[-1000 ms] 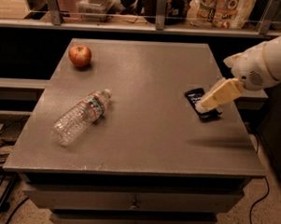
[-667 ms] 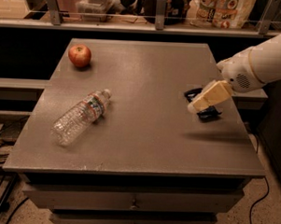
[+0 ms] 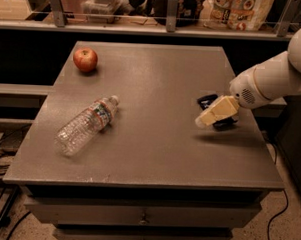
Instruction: Move rxbar blueberry near apple
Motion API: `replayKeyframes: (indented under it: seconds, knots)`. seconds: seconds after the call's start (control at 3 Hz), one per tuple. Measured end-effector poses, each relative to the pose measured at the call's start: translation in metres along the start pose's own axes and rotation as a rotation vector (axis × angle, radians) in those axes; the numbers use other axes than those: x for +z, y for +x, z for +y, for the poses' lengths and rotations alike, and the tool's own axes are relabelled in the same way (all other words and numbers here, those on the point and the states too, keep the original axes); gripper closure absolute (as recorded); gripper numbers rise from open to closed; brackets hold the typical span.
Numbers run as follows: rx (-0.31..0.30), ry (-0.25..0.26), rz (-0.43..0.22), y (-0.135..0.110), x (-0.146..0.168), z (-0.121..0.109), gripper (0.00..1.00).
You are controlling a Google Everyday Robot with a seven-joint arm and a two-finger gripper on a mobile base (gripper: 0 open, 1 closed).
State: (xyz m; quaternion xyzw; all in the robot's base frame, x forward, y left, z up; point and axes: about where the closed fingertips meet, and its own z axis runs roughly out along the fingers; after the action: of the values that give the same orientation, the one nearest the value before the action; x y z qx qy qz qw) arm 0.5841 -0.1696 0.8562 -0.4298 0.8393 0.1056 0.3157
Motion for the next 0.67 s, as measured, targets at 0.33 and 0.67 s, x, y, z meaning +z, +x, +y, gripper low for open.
replayKeyframes:
  seconds: [0.33, 0.67]
  knots:
    - [0.04, 0.004, 0.034, 0.013, 0.01, -0.001, 0.0]
    - [0.085, -0.006, 0.051, 0.026, 0.017, -0.001, 0.18]
